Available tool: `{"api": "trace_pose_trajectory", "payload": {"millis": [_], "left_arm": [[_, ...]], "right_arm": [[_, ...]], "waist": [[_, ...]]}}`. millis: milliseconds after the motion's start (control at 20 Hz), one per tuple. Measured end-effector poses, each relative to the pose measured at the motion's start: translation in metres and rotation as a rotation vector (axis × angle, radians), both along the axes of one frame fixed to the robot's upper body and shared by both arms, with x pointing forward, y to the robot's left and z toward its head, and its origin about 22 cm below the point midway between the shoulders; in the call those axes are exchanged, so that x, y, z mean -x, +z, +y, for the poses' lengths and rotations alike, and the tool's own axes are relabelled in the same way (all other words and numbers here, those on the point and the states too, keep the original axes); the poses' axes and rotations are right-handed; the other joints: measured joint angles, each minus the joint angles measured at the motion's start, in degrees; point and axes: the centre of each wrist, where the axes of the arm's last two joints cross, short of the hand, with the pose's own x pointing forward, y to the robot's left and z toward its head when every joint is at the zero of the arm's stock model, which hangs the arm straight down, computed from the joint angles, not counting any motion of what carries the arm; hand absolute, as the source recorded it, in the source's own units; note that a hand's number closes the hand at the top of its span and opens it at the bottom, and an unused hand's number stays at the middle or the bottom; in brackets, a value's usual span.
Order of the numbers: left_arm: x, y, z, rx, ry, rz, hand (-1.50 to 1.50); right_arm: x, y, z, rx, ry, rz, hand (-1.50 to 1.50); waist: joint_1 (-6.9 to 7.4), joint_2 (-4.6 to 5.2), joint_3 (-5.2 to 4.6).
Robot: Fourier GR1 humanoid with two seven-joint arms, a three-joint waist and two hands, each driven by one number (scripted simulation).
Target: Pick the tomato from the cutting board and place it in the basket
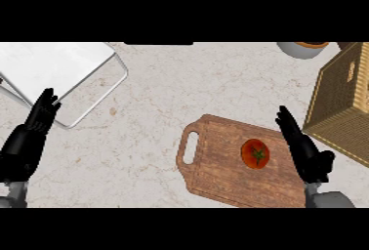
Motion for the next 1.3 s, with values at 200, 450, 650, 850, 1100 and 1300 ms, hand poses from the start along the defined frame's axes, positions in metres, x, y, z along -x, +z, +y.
{"api": "trace_pose_trajectory", "payload": {"millis": [200,450,650,850,1100,1300], "left_arm": [[-0.002,0.001,-0.013,0.003,-0.074,0.006,0.00],[-0.010,0.008,-0.029,-0.003,-0.190,-0.013,0.00],[-0.020,0.008,-0.037,-0.002,-0.229,-0.015,0.00],[-0.022,0.006,-0.046,0.004,-0.238,-0.010,0.00],[-0.022,0.004,-0.045,0.003,-0.230,0.005,0.00],[-0.021,0.004,-0.040,-0.003,-0.222,0.006,0.00]], "right_arm": [[-0.015,0.021,-0.010,0.001,0.125,-0.118,1.50],[-0.035,0.069,0.010,-0.004,0.477,-0.440,-1.50],[-0.013,0.050,0.058,0.011,0.580,-0.596,-1.50],[0.017,0.042,0.076,0.158,0.491,-0.653,-1.50],[0.032,0.073,0.063,0.408,0.288,-0.708,-1.50],[0.041,0.109,0.036,0.651,0.187,-0.690,-1.50]], "waist": [[0.22,-1.11,1.10],[0.35,-1.75,1.60],[-0.09,-1.78,1.65],[-0.52,-2.03,1.62],[-1.79,-2.47,1.47],[-2.12,-2.63,1.35]]}}
